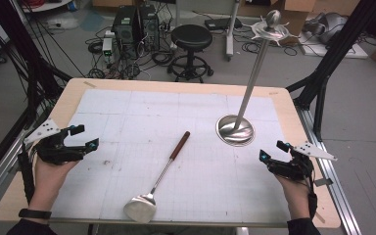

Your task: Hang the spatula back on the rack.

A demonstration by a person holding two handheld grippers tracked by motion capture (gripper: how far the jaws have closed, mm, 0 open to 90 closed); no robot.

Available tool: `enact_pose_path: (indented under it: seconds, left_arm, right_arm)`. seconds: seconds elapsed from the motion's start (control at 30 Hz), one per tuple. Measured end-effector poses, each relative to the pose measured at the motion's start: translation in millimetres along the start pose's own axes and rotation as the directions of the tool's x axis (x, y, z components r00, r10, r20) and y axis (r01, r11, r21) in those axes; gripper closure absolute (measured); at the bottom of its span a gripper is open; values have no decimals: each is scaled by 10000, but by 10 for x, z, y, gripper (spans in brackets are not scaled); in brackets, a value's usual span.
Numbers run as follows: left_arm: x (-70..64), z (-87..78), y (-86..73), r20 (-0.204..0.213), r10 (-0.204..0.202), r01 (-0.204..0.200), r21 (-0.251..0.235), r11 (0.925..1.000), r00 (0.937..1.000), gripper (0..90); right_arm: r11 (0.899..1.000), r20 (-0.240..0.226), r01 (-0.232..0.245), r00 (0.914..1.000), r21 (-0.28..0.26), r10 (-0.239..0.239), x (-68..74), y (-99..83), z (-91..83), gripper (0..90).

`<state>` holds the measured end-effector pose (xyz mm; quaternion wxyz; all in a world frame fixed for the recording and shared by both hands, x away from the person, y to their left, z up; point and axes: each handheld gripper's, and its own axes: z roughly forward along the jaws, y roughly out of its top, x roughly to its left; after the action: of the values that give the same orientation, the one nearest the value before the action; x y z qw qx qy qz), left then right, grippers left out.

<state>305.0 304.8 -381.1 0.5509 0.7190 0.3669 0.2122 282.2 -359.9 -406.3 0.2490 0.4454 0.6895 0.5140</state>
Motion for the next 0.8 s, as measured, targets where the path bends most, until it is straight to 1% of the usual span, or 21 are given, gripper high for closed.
enact_pose_path:
  seconds: [0.13,0.2,0.27,0.3,0.4,0.5,0.63,0.73,0.77,0.8]
  left_arm:
    - [-66,20,46,146,76,-77,25,10000,9999,183]
    - [-122,45,93,266,186,-189,83,9998,9995,183]
    - [-186,80,132,406,175,-179,82,9998,9990,183]
    - [-235,114,155,543,199,-206,111,9997,9983,183]
    - [-381,215,195,683,370,-396,362,9986,9970,183]
    - [-522,323,229,935,527,-588,638,9962,9942,183]
    - [-701,463,263,1219,575,-681,847,9941,9909,183]
    - [-821,557,279,1304,617,-762,1093,9911,9895,183]
    - [-821,557,279,1304,617,-762,1093,9911,9895,182]
    - [-895,614,275,1295,665,-821,1195,9894,9894,183]
  right_arm:
    - [10000,-8,-3,10000,-39,3,2,6,-12,167]
    - [10000,-25,15,10000,-19,-15,-5,5,-13,167]
    - [10000,8,30,10000,-18,-30,-12,6,-13,167]
    - [10000,20,-4,10000,-25,4,-10,6,-16,167]
    - [10000,-6,7,10000,-45,-7,-12,4,-25,167]
    - [10000,-25,-19,10000,-50,19,-11,5,-17,167]
    - [10000,-43,55,10000,-52,-56,3,10,-7,167]
    - [10000,-59,34,10000,-28,-34,9,10,-5,167]
    - [10000,-59,34,10000,-28,-34,9,10,-5,167]
    - [10000,-55,52,10000,-32,-52,6,10,-2,168]
